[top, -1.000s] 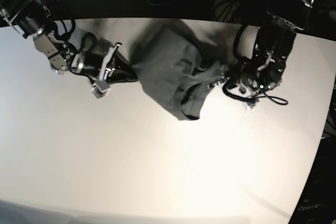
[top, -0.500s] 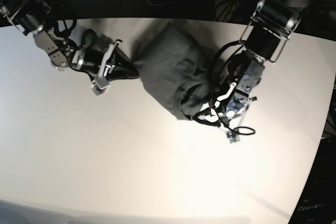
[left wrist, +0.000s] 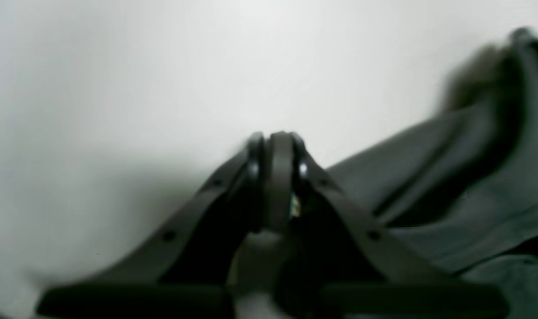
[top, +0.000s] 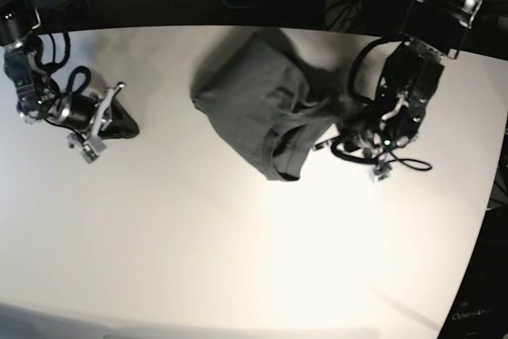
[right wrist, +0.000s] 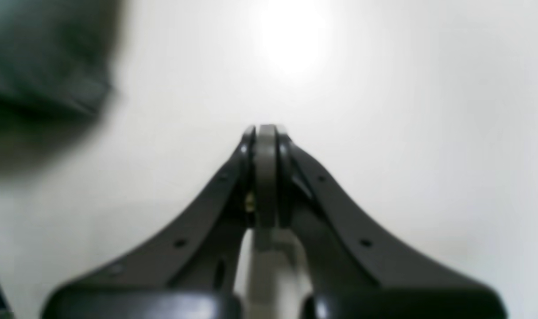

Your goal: Fold the T-shirt properly

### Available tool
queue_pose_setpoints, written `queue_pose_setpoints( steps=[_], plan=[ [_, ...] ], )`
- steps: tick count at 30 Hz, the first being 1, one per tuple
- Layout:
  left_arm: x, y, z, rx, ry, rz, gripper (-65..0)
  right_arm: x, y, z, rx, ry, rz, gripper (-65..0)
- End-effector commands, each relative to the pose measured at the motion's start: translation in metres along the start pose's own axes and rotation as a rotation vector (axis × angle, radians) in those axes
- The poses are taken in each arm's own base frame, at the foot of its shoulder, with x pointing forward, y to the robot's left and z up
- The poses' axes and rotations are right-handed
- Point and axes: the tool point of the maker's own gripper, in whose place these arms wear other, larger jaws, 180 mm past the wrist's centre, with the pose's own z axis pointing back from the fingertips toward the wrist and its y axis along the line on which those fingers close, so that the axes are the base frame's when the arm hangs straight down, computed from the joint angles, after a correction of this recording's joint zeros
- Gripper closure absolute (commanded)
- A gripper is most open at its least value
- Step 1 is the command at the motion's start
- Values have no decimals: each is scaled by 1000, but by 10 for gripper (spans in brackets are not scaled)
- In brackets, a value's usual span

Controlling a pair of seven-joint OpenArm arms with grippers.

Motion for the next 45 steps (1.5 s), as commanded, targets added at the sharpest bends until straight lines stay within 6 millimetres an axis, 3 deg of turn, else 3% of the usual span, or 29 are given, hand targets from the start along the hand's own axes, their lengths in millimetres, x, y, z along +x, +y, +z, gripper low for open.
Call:
queue_pose_setpoints(
  steps=[1,3,5,10,13,20,24,28,36,45],
  plan=[
    [13,10,12,-1,-42,18,-31,-41,-10,13,-53,202,68,-1],
    [12,27,25,-3,-50,49,-31,-29,-7,26,-69,154,82,-1],
    [10,47,35,16,-60,74,-31,-18,11,34,-51,106,114,-1],
    [-4,70,49,31,-67,97,-31,26,84,49,67,-25,248,-1],
    [-21,77,47,46,-39,105,-31,53,116,56,118,-89,320,-1],
    [-62,93,40,83,42,103,-31,66,131,63,93,-19,469,-1],
    [-78,99,39,97,76,104,-31,68,156,57,165,-30,499,-1],
    [-89,97,42,91,91,95,-31,82,189,44,263,-75,553,-1],
    [-98,98,44,88,111,92,-31,127,228,22,357,-171,670,-3],
    [-104,101,44,96,122,92,-31,194,279,-3,393,-260,791,-3]
  ],
)
